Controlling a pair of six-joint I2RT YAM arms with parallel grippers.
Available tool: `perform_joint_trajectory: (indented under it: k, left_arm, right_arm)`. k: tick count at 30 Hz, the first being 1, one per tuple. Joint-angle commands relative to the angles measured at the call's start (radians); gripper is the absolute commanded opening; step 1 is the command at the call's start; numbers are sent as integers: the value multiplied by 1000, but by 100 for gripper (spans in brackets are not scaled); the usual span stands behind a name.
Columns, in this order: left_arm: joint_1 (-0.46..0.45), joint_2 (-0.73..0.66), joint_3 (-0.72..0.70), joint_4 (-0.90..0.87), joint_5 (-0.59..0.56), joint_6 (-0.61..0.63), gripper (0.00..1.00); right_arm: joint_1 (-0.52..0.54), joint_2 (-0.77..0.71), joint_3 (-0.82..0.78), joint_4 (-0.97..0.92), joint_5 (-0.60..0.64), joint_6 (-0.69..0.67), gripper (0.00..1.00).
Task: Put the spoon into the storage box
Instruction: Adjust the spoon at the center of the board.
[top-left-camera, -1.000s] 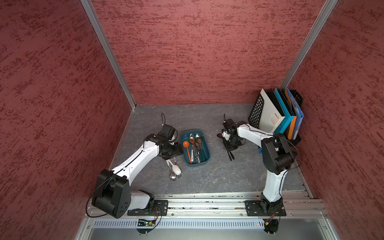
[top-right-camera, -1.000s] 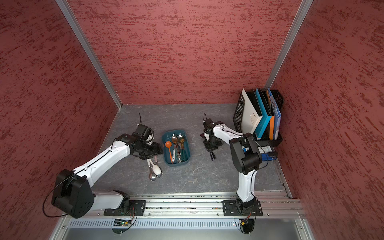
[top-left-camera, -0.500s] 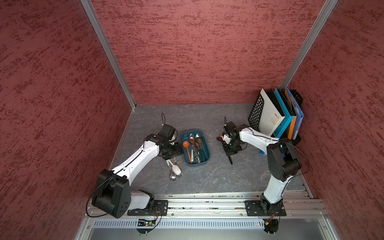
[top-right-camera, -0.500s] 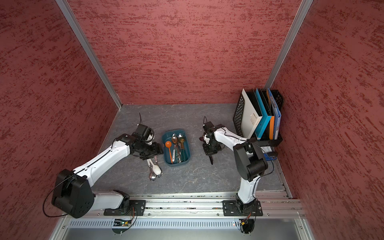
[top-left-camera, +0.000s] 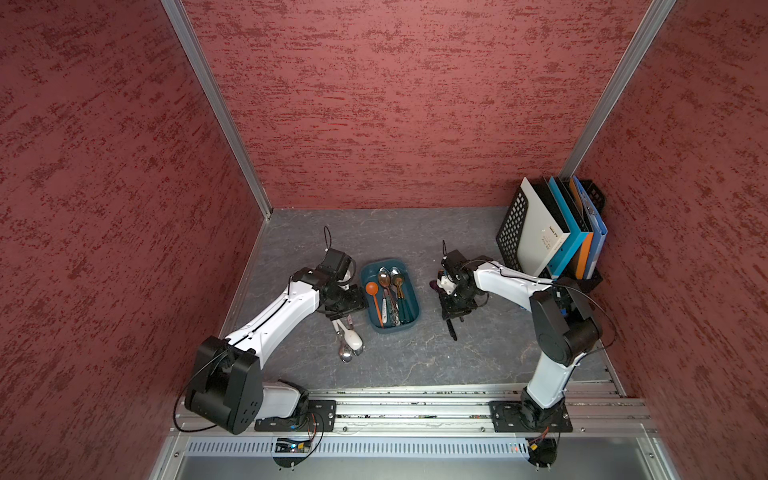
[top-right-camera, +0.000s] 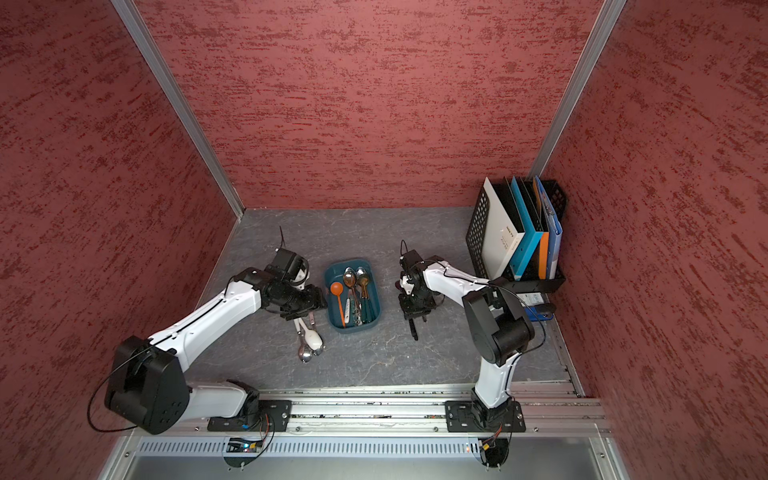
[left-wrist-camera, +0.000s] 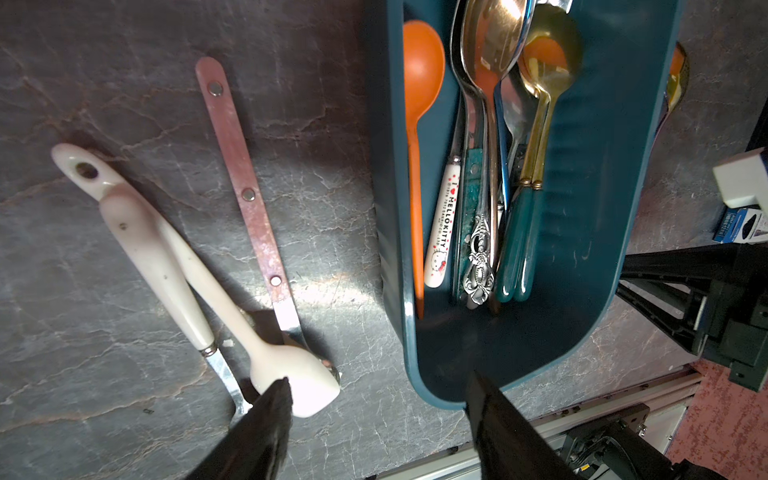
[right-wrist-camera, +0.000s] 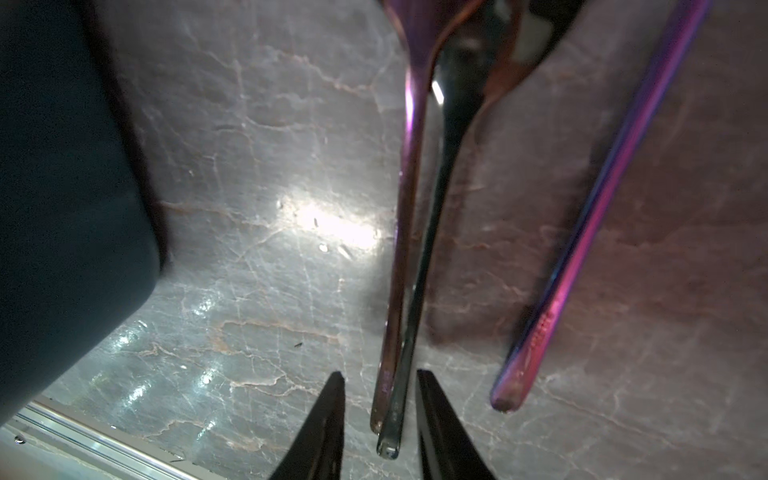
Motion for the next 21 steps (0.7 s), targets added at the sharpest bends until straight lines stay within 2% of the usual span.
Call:
perform_joint_trajectory:
  k: [1, 14, 21]
  left_arm:
    - [-4, -5, -13, 16, 5, 12, 70]
    - [-4, -17, -23, 7, -5, 12, 70]
    - [-3, -20, -36, 9, -6, 9, 70]
  right_arm:
    - [5, -21, 31, 6, 51, -7, 32]
    - [7, 104, 225, 45, 75, -35, 24]
    - [8, 147, 252, 28, 122, -20, 22]
